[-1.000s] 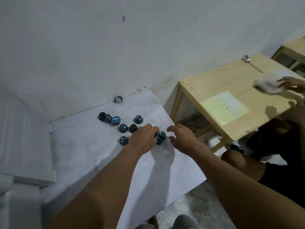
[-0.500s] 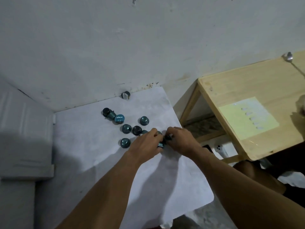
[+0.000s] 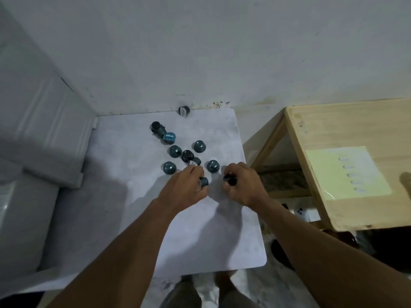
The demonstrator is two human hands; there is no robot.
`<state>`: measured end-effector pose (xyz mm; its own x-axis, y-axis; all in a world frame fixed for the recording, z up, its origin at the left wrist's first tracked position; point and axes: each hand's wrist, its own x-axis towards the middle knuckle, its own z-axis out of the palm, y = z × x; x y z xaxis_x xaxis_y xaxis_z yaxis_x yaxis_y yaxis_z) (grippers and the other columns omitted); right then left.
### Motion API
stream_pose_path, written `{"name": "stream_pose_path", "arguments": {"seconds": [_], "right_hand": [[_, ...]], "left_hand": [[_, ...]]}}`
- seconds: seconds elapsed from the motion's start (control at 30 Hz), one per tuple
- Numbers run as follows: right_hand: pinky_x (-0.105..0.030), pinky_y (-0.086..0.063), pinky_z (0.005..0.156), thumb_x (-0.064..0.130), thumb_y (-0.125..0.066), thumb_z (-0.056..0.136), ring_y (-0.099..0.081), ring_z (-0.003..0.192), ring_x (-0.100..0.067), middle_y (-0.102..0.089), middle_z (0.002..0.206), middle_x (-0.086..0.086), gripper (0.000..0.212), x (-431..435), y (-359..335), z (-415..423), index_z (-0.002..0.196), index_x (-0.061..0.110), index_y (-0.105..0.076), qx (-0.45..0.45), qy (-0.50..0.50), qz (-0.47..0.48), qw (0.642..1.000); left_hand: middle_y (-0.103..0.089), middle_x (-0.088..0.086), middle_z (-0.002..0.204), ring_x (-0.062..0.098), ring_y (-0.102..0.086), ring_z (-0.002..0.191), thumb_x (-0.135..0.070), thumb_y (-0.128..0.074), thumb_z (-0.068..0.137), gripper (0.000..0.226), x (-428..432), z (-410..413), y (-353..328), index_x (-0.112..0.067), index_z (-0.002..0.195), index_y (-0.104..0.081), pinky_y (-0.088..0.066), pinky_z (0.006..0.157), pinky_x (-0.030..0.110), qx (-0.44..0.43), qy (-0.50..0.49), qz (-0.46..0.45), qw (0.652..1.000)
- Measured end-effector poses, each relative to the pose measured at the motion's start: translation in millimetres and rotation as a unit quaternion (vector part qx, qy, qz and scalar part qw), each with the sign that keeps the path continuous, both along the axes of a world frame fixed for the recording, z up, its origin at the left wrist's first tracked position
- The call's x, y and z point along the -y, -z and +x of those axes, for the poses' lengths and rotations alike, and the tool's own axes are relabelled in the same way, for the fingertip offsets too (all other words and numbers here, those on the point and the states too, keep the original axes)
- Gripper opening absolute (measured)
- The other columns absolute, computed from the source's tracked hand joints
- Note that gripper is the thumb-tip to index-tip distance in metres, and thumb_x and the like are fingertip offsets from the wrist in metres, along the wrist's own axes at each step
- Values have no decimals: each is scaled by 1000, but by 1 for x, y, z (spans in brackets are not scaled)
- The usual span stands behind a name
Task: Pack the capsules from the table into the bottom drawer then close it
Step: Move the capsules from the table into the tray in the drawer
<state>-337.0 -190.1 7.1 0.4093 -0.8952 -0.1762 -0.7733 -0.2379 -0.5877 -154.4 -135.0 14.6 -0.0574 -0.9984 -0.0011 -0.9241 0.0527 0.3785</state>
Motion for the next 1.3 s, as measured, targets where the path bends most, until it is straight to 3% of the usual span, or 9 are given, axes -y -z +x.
{"name": "stream_pose_path", "arguments": {"seconds": [0.13, 0.23, 0.37, 0.53, 0.67, 0.77, 0.9, 1.3], "right_hand": [[-24, -41, 72, 19, -64, 78, -53, 80, -19, -51, 89, -3, 23, -18, -11, 3, 101, 14, -67, 3, -10, -14, 1000], [-27, -42, 73, 22, -63, 80, -56, 87, -23, -58, 96, -6, 33, -36, -22, 15, 112, 17, -59, 15, -8, -39, 999], [-31, -45, 74, 31, -66, 78, -57, 86, -24, -62, 102, -6, 30, -65, -43, 37, 103, 18, -56, 2, -21, -74, 997], [-36, -50, 81, 36, -71, 79, -59, 94, -28, -63, 107, -11, 39, -120, -73, 87, 112, 18, -61, -4, -28, -114, 993], [-32, -43, 84, 31, -71, 81, -56, 102, -29, -59, 112, -11, 41, -173, -89, 140, 119, 19, -61, 27, -50, -128, 990], [-34, -43, 87, 28, -69, 83, -56, 103, -28, -59, 111, -12, 41, -202, -110, 186, 122, 19, -59, 43, -92, -157, 982], [-32, -44, 87, 22, -63, 84, -58, 100, -28, -56, 112, -12, 41, -233, -134, 247, 124, 19, -58, 81, -140, -182, 970], [-32, -42, 88, 16, -65, 83, -55, 104, -32, -56, 115, -16, 40, -240, -126, 398, 122, 13, -56, 68, -287, -159, 942]], "left_hand": [[-56, 8, 104, 26, -60, 87, -25, -68, 81, 30, -27, -2, -8, -12, 107, -63, -44, 74, 28, -49, -49, -1, 998], [-53, 8, 110, 23, -59, 97, -28, -66, 84, 38, -47, 9, -18, -18, 120, -62, -44, 82, 27, -50, -50, -9, 997], [-55, 6, 120, 22, -51, 111, -34, -68, 85, 51, -78, 32, -36, -17, 130, -54, -37, 94, 26, -36, -52, -22, 998], [-56, 4, 119, 21, -54, 109, -36, -73, 80, 55, -135, 79, -72, -16, 128, -56, -38, 92, 26, -48, -74, -46, 995], [-55, 2, 121, 19, -55, 110, -29, -73, 81, 51, -194, 124, -99, -19, 128, -57, -39, 94, 29, -65, -129, -79, 986], [-54, 2, 123, 19, -54, 111, -25, -70, 83, 45, -230, 162, -121, -23, 126, -58, -37, 89, 24, -35, -161, -99, 981], [-53, 8, 119, 24, -53, 109, -21, -67, 85, 42, -267, 212, -143, -22, 126, -59, -39, 90, 28, -7, -226, -113, 967], [-56, 11, 123, 26, -53, 112, -26, -65, 87, 37, -306, 330, -144, -21, 123, -59, -39, 96, 32, 8, -363, -78, 929]]}}
